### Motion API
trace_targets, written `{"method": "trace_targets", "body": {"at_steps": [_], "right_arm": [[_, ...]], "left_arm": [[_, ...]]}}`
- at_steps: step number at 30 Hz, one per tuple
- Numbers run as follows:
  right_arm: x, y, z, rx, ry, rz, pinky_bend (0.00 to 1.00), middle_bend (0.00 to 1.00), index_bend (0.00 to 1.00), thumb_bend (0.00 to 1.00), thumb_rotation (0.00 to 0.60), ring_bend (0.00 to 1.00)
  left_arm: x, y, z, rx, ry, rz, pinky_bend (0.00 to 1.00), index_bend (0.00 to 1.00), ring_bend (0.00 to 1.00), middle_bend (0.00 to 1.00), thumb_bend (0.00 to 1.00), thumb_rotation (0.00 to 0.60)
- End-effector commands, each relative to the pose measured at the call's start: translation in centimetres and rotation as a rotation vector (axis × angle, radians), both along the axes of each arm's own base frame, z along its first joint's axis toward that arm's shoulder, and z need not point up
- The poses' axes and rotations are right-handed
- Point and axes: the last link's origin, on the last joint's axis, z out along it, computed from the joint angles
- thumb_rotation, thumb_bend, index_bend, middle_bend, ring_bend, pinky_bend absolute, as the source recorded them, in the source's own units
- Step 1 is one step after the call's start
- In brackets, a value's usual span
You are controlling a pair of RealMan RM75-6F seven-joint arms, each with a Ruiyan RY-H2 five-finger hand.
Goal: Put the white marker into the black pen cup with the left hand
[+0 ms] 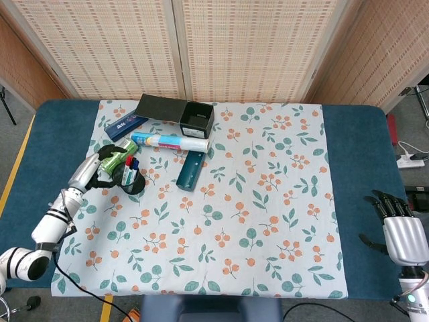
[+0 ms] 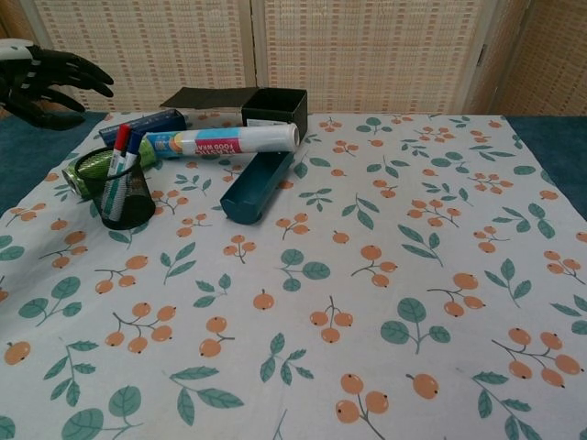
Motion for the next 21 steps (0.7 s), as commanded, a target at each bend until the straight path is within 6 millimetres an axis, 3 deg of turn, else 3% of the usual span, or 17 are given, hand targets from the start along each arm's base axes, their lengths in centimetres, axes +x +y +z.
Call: {"method": "trace_targets", "body": {"at_steps": [1, 5, 7, 10, 16, 21], "right_arm": [[0.1, 0.1, 0.0, 0.005, -0.004, 0.003, 0.18, 0.13, 0.23, 0.04, 0.6, 0.14], [0.3, 0.1, -0.2, 0.017, -0.009, 0.013, 0.18, 0.13, 0.23, 0.04, 0.6, 0.14], [0.4, 0.1, -0.3, 0.021, -0.011, 0.02, 0.18, 0.13, 0.23, 0.04, 0.6, 0.14], [0.5, 0.1, -0.4, 0.024, -0.01, 0.025, 0.18, 0.13, 0.23, 0.04, 0.6, 0.14], [0.6, 0.2, -0.4, 0.022, -0.007, 0.027, 0.18, 0.13, 0.23, 0.04, 0.6, 0.14], [0.6, 0.2, -0.4, 0.021, -0.003, 0.026, 0.18, 0.13, 0.23, 0.04, 0.6, 0.14]], "left_arm": [[-0.9, -9.4, 3.2, 0.242, 0.323, -0.065, 0.18, 0.22, 0.07, 0.19, 0.36, 0.6], [-3.8, -14.0, 4.4, 0.284, 0.51, -0.039, 0.18, 0.2, 0.07, 0.16, 0.36, 0.6], [-5.9, -15.5, 5.1, 0.33, 0.618, -0.021, 0.17, 0.2, 0.06, 0.15, 0.36, 0.6], [-8.4, -17.1, 5.4, 0.355, 0.646, 0.033, 0.17, 0.19, 0.06, 0.13, 0.36, 0.6], [-11.7, -18.0, 5.6, 0.332, 0.64, 0.104, 0.17, 0.18, 0.05, 0.12, 0.36, 0.6], [-12.3, -18.0, 5.5, 0.324, 0.644, 0.111, 0.16, 0.18, 0.04, 0.1, 0.35, 0.6]]}}
